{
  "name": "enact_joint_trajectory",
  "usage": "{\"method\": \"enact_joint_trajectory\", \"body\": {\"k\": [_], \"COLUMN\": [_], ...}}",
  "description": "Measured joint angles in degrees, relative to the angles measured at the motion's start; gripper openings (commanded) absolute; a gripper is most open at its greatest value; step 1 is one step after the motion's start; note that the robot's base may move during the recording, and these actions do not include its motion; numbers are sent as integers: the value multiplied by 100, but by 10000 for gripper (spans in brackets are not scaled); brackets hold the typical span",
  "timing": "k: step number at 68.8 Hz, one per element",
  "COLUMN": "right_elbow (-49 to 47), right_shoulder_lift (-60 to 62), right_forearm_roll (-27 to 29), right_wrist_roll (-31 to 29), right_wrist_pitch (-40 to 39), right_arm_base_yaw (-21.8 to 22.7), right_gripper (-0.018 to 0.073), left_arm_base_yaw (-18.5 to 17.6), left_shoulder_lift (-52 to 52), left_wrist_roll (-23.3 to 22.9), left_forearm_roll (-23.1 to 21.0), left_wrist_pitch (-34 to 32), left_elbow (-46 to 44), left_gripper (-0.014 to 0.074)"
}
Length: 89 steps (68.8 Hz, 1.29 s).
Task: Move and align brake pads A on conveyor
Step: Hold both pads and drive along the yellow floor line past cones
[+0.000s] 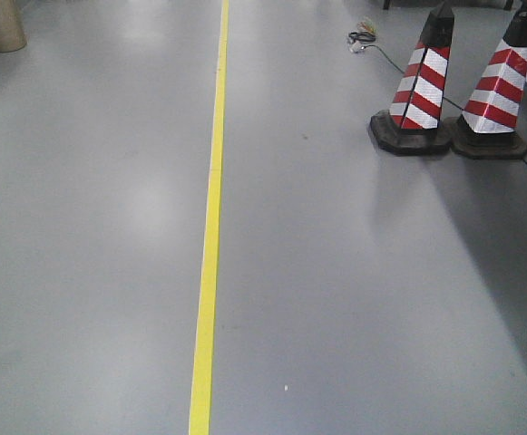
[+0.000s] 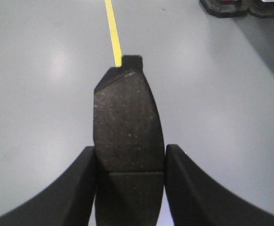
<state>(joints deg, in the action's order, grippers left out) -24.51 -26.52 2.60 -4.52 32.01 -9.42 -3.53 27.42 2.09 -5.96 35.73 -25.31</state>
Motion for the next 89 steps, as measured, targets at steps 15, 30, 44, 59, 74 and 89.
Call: {"method": "enact_joint_trajectory", "body": {"k": [15, 30, 44, 59, 74, 89], "right_elbow": [0, 0, 0, 0, 0, 0], "right_shoulder_lift": [0, 0, 0, 0, 0, 0], "right_forearm_roll": [0, 0, 0, 0, 0, 0], "right_wrist_roll": [0, 0, 0, 0, 0, 0], "right_wrist_pitch": [0, 0, 0, 0, 0, 0], "right_arm_base_yaw": [0, 0, 0, 0, 0, 0], "right_gripper": [-5, -5, -5, -5, -5, -5], "left_arm_base_yaw": [0, 0, 0, 0, 0, 0], "left_shoulder_lift": [0, 0, 0, 0, 0, 0], "left_wrist_roll": [0, 0, 0, 0, 0, 0], "left_forearm_roll": [0, 0, 0, 0, 0, 0], "left_wrist_pitch": [0, 0, 0, 0, 0, 0], "left_elbow": [0, 0, 0, 0, 0, 0], "left_gripper": [-6, -6, -6, -6, -6, -6]}}
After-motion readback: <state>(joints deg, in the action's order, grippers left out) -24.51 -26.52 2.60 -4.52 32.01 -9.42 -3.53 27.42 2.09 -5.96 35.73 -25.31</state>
